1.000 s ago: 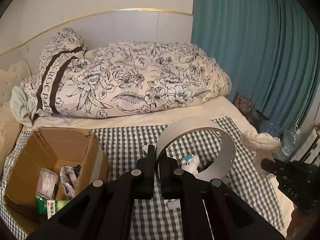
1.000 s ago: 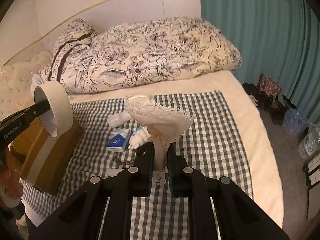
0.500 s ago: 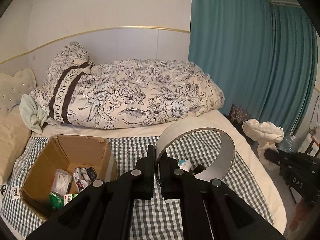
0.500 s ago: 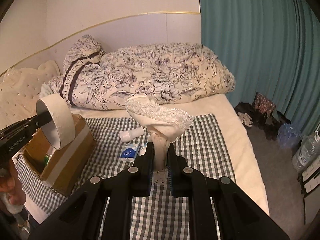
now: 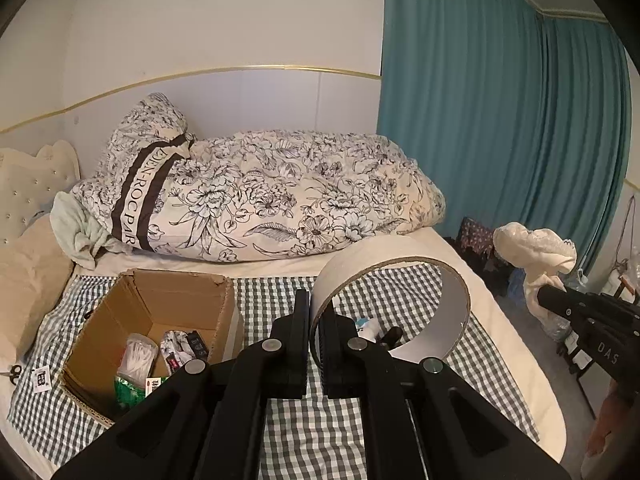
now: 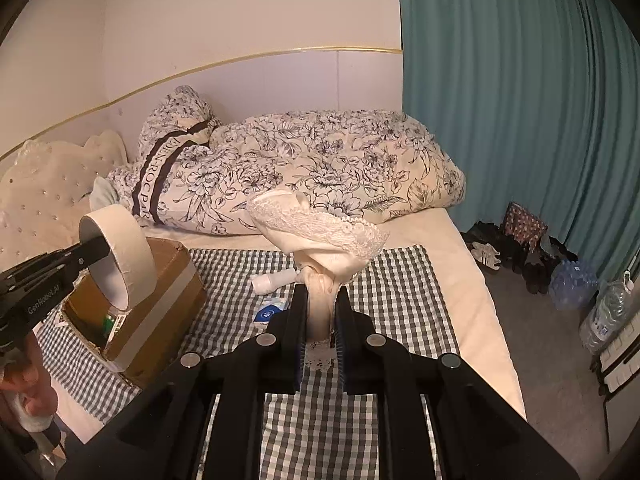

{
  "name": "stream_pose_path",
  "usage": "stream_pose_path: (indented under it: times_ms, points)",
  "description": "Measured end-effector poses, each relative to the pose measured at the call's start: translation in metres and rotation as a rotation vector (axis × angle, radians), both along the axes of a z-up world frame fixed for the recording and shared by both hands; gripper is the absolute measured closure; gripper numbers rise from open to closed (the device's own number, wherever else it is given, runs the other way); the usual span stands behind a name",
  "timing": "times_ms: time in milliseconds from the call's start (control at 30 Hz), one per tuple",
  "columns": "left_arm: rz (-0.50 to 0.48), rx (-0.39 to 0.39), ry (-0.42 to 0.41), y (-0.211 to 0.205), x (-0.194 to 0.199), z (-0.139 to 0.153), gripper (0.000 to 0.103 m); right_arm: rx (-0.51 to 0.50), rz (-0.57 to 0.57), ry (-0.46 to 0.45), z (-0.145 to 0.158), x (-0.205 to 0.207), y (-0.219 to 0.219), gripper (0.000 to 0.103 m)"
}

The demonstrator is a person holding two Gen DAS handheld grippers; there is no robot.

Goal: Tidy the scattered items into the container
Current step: 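Lift and carry the tape roll and lace cloth over the cardboard box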

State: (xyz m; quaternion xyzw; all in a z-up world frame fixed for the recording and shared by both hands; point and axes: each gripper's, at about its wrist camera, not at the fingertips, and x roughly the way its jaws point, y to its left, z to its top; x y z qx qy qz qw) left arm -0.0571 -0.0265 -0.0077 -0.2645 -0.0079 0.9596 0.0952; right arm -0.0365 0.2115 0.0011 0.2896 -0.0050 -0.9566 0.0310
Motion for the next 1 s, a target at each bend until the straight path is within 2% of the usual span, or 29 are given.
stream_pose_path:
  times_ms: [333,600,1000]
  points:
    - [0.033,-0.001,0.009,-0.019,0.003,0.003,0.099,-0.003,0.030,0.013,0.005,0.001,-0.018,0.091]
    - [0.095,0.014,-0.005,-0.057,0.000,-0.001,0.099,0.015,0.093,0.016,0.002,-0.004,-0.056,0.091]
    - [0.183,-0.008,-0.027,-0.118,-0.003,-0.008,0.099,0.006,0.200,0.012,-0.005,-0.022,-0.121,0.091]
